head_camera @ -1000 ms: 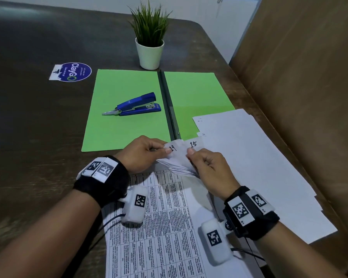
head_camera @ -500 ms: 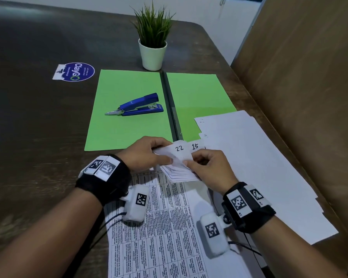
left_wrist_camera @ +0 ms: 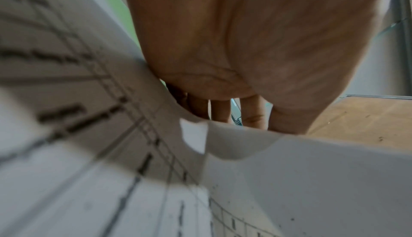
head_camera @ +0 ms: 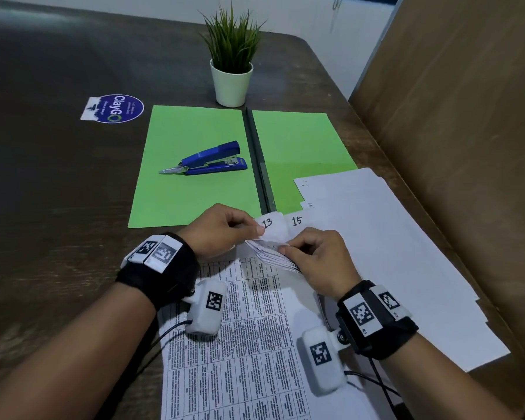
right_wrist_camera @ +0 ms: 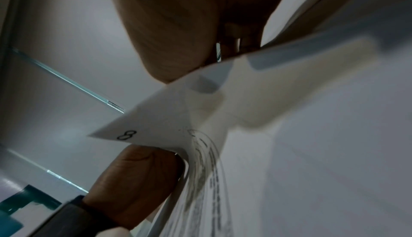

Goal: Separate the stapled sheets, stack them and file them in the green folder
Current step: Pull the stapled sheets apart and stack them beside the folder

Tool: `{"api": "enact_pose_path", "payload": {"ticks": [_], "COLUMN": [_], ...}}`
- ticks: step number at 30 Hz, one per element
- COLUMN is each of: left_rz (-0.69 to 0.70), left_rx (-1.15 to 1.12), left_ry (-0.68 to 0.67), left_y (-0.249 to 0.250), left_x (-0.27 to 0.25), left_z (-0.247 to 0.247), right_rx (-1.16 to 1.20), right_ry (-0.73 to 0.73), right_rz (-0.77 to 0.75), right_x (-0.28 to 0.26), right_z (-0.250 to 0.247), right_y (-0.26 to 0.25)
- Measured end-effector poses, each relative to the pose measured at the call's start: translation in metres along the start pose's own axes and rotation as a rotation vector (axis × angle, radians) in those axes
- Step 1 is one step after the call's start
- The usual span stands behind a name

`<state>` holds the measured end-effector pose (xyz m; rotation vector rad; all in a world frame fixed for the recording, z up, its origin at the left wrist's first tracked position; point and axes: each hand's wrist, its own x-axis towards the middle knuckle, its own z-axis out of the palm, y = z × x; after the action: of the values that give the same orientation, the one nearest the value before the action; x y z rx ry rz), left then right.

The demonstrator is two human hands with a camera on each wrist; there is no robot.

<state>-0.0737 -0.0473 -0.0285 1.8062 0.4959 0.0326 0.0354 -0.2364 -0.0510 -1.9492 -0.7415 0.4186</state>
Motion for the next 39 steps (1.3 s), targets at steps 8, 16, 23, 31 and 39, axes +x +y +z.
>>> {"api": "enact_pose_path", "payload": {"ticks": [8, 16, 23, 31, 39], "left_rz": [0.023, 0.000, -0.005, 0.081, 0.030], "left_rx": [-0.064, -0.065, -0.068, -0.115, -0.067], "left_ry": [-0.015, -0.005, -0.004, 0.004, 0.013], "left_y": [-0.007, -0.006, -0.008, -0.009, 0.000], "left_x": [0.003, 0.005, 0.005, 0.005, 0.000], "left_z": [-0.002, -0.001, -0.001, 0.000, 0.000], "right_rx": [0.069, 0.060, -0.058, -0.074, 0.074], "right_ry": [0.091, 0.054, 0.044, 0.011, 0.147], "right_rz": [0.047, 0.080, 0.070, -0.064, 0.034], "right_x": [0.000, 0.001, 0.002, -0.002, 0.000], "right_z": [0.000, 0.002, 0.006, 0.009, 0.004], "right_y": [-0.004, 0.001, -0.003, -0.008, -0.011]}}
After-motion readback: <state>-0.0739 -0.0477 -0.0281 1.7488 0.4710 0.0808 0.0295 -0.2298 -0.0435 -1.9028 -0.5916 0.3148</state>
